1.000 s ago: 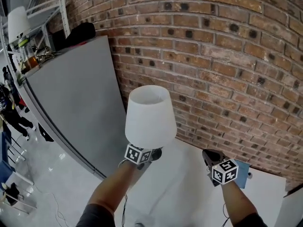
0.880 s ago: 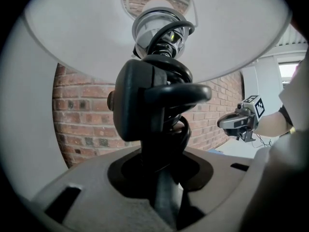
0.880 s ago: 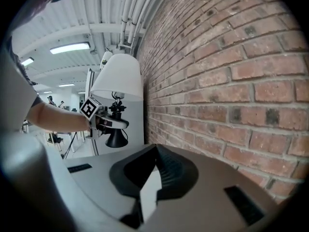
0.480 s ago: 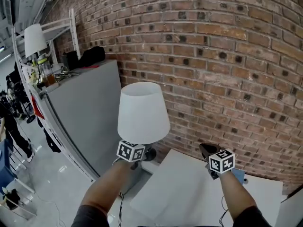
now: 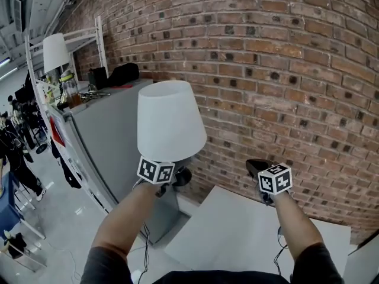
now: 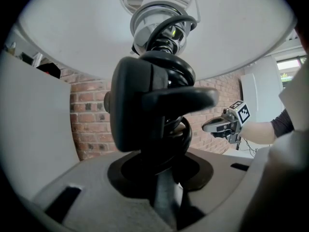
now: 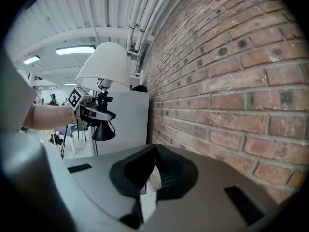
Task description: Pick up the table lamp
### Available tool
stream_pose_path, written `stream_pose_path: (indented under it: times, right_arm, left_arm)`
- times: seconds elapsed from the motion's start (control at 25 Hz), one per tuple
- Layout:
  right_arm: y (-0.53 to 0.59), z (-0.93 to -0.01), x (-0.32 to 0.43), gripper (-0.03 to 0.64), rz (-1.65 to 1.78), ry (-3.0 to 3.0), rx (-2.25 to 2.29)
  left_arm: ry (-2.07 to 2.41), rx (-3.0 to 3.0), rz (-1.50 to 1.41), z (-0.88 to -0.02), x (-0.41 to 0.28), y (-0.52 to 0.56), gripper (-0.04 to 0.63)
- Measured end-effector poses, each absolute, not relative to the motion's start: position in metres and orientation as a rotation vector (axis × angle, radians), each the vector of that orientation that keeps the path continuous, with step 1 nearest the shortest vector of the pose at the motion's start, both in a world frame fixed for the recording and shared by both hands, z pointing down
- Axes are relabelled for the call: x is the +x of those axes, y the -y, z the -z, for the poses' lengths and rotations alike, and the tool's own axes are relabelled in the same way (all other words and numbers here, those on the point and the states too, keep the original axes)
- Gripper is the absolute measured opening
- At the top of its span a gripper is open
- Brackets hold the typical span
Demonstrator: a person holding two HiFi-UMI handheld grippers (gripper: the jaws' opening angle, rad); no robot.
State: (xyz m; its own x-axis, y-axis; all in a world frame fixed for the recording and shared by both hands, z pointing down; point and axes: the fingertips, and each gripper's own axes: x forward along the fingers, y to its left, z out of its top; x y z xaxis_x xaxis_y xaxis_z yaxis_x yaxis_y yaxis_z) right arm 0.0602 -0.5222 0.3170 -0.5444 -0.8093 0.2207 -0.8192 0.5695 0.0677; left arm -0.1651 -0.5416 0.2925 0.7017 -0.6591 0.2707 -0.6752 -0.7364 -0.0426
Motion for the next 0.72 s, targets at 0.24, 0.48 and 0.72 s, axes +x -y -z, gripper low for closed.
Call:
stream_pose_path:
  times: [0.24, 0.48, 0.72]
  right_arm:
    - [0.523, -0.269, 0.058, -0.006, -0.03, 2.596, 1.357]
    - [0.524, -0.238, 0.056, -0.006, 0.009, 2.602, 1.349]
    - [0.524, -0.221, 0.056, -0.006, 0.007, 2.613, 1.348]
  left_arm:
    - [1.126, 2.855, -0.429, -0.249, -0.171, 0.53, 0.123]
    - [1.134, 2.87, -0.423, -0.216, -0.173, 0.52, 0.123]
    - [1.136, 2.862, -0.448, -0.205, -0.172, 0.517, 0.123]
